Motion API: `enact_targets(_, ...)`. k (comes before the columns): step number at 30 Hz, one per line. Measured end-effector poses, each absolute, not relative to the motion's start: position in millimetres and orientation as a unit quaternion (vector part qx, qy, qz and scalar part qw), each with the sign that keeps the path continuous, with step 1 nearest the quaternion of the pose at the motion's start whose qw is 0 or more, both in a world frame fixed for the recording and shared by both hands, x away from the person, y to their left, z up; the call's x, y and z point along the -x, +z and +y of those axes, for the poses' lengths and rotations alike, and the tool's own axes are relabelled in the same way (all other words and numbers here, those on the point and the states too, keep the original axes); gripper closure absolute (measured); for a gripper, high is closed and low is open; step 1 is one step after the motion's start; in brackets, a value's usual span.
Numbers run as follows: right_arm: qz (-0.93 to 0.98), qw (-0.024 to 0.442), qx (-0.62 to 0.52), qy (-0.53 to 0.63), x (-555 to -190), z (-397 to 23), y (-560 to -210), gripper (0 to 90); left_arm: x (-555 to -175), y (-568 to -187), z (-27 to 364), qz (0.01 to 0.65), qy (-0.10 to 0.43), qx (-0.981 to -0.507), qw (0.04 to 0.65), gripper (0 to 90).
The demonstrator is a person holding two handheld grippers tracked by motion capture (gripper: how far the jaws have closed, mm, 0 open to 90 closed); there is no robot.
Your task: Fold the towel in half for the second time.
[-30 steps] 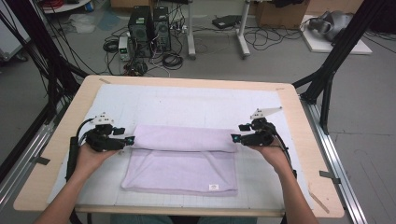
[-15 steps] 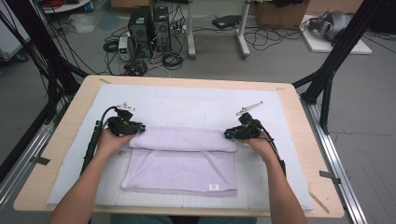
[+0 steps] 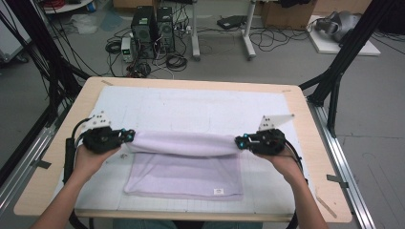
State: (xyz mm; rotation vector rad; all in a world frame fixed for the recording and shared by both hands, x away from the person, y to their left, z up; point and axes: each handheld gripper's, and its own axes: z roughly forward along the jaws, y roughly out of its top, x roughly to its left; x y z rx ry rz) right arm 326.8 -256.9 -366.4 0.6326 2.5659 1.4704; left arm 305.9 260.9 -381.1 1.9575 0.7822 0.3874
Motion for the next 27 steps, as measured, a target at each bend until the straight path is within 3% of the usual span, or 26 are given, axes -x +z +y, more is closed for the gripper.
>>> enact_targets(3,0.840,0.062,-0.203,0.500,-308.2,-265.1,-368.5,70.5,-288.9,-384.8,268.6,0.322,0.149,-0.802,0.481,60.4)
enact_targets(6,0.844,0.063,-0.214,0.489,-307.6,-264.5,-373.7,66.3,-285.7,-385.4,267.3,0.319,0.152,-0.806,0.475,54.7)
enact_targets(20,0.887,0.076,-0.207,0.405,-307.9,-232.7,-422.9,57.3,-294.6,-432.0,232.9,0.293,0.136,-0.867,0.380,62.5)
enact_targets(22,0.895,0.083,-0.204,0.388,-306.0,-229.2,-431.4,64.0,-293.9,-437.4,232.1,0.292,0.134,-0.867,0.382,68.6)
enact_targets(24,0.898,0.085,-0.198,0.384,-303.0,-225.8,-439.4,75.7,-292.5,-436.7,231.7,0.290,0.136,-0.865,0.386,81.5)
enact_targets(25,0.895,0.082,-0.198,0.392,-302.0,-226.0,-439.7,81.7,-291.5,-435.5,231.9,0.290,0.139,-0.864,0.387,83.4)
enact_targets(27,0.892,0.084,-0.195,0.400,-300.6,-227.6,-437.2,85.0,-289.4,-431.6,235.6,0.293,0.143,-0.858,0.398,84.4)
